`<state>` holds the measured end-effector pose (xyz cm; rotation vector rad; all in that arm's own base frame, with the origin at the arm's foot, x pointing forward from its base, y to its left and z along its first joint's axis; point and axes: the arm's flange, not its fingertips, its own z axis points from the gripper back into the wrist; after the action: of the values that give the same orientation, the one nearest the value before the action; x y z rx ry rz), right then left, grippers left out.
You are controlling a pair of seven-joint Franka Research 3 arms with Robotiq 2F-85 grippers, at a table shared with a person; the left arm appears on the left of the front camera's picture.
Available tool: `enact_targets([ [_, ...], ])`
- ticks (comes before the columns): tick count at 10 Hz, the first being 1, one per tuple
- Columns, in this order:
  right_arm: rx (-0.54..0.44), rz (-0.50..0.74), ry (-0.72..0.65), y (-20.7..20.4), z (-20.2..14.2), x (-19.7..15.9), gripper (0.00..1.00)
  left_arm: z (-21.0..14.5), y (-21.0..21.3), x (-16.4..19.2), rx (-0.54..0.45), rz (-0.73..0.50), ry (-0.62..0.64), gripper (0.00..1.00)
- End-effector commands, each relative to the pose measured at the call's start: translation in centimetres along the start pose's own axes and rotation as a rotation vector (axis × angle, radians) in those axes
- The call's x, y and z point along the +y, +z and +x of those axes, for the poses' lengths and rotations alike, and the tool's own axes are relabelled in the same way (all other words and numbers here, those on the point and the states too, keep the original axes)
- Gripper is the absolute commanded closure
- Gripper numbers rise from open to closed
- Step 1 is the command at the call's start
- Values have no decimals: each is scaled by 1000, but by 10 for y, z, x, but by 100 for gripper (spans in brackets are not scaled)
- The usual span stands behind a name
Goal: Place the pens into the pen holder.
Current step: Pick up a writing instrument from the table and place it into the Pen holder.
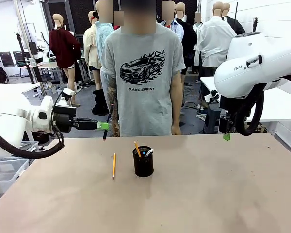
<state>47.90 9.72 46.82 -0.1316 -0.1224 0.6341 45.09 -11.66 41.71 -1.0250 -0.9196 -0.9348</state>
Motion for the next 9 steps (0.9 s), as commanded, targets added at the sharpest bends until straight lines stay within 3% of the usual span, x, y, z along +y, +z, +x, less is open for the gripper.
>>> enact_targets([
  [1, 1, -3, -7, 0, 0, 0, 6, 4, 11, 1, 40, 43, 1, 100],
  [5, 1, -3, -7, 0, 0, 0, 6, -6, -50, 1, -108, -206, -59, 100],
  [9, 1, -3, -7, 0, 0, 0, 6, -12, -115, 15, -80, -280, -71, 100],
])
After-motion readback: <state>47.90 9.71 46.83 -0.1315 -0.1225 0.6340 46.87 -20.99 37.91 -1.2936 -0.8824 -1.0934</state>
